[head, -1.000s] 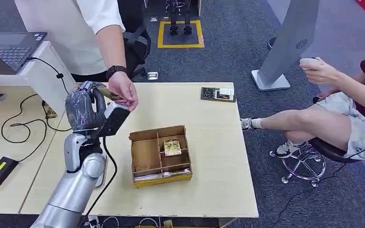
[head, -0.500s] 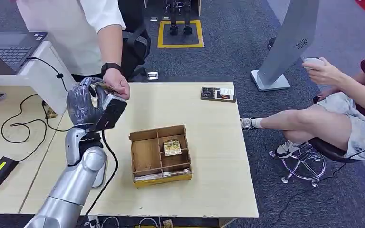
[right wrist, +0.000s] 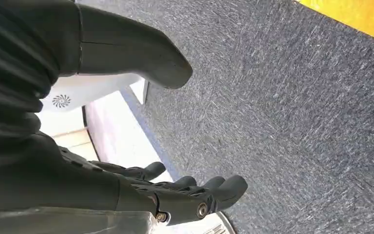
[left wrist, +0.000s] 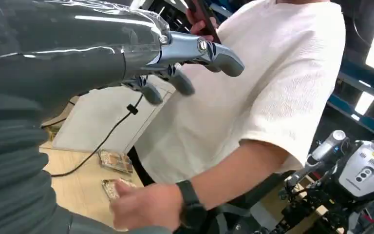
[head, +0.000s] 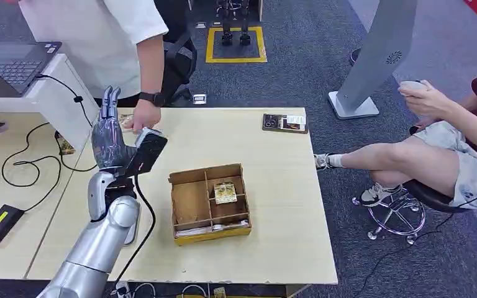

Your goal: Pass the card to the sensor for recognition and then transmit it.

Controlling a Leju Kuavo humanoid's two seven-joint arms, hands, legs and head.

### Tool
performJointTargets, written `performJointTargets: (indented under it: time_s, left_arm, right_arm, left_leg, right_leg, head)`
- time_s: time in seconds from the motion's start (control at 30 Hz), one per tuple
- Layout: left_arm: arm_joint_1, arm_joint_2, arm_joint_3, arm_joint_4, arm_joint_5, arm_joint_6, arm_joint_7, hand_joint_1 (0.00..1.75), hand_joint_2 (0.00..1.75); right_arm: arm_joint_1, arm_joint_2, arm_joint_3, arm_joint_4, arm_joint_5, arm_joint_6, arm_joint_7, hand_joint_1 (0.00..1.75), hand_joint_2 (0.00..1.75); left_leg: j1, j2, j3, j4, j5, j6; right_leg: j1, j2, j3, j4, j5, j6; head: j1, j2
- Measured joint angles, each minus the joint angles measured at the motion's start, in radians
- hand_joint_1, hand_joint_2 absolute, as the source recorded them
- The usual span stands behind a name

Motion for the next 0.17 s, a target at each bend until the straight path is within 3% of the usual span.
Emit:
performJointTargets:
  time_s: [0.17]
  left_arm:
    - [0.011,0.001,0.000,-0.008,0.003,0.000,0.000,0.00,1.75]
  right_arm:
    - [0.000,0.000,0.000,0.000,0.000,-0.002,-0.002,0.00,1.75]
  left_leg:
    - [0.000,0.000,0.000,0.000,0.000,0.000]
  right_leg:
    - [0.000,0.000,0.000,0.000,0.000,0.000]
  head:
    - [0.000,0.000]
